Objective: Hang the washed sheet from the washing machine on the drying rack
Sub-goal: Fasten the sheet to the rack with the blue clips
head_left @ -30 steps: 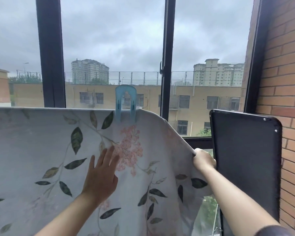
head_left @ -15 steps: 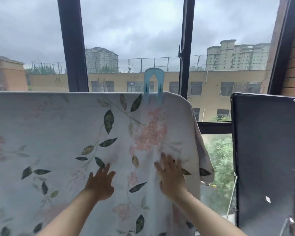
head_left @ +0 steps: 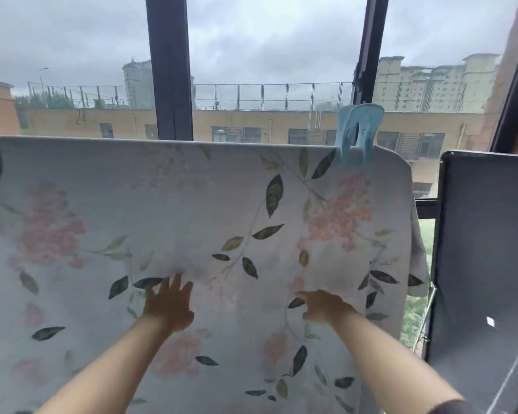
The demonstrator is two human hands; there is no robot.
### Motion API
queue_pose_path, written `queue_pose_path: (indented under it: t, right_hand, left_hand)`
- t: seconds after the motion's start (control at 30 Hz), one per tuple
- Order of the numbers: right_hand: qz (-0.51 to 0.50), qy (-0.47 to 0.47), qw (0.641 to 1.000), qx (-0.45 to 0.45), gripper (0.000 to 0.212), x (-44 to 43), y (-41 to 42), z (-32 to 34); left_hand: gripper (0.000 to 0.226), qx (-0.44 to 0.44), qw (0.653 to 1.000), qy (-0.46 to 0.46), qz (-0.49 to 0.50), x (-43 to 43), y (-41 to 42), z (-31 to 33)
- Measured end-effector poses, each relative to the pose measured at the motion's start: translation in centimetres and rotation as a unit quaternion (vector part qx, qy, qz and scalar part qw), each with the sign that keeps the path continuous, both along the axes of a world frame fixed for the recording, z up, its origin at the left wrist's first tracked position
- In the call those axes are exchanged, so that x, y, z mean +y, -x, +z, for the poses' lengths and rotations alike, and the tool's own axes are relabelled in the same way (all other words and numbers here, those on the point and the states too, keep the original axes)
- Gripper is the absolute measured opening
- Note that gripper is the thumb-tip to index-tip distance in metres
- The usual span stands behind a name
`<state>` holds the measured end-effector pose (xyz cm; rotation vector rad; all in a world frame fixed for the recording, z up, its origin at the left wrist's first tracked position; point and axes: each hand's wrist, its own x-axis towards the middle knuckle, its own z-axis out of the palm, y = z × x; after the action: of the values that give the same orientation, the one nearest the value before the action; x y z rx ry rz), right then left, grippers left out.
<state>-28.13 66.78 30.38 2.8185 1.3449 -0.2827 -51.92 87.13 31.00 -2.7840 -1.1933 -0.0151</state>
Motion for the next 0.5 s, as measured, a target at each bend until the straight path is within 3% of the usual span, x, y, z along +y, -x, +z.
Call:
queue_pose_path:
  t: [0.07, 0.17, 0.3, 0.37, 0.43, 0.5]
  right_hand:
    - [0.007, -0.014, 1.0, -0.003, 0.05, 0.1, 1.1, -0.7]
    - [-0.018, -0.18, 0.977, -0.111, 0.041, 0.3, 1.1, -0.8]
    - [-0.108, -0.359, 0.905, -0.203, 0.032, -3.0, -1.3, -0.9]
    - [-0.217, -0.453, 0.851, -0.153, 0.027, -5.5, -3.1, -1.3]
    - [-0.324, -0.493, 0.806, -0.045, 0.032, -8.1, -5.8, -2.0]
    - [-0.381, -0.466, 0.797, 0.051, 0.044, -10.4, -8.6, -3.4]
  left_hand:
    - [0.059, -0.004, 1.0, 0.007, -0.009, 0.4, 0.5, -0.3]
    - [0.054, -0.077, 0.993, -0.028, -0.081, -0.1, -0.3, -0.1]
    - [0.05, -0.13, 0.972, -0.053, -0.19, -3.0, -4.2, -0.2]
    - [0.048, -0.147, 0.962, -0.025, -0.228, -4.8, -6.9, -0.9]
    - [0.047, -0.13, 0.96, -0.002, -0.249, -6.9, -9.8, -2.0]
    - [0.048, -0.115, 0.957, 0.02, -0.267, -9.1, -12.9, -2.8]
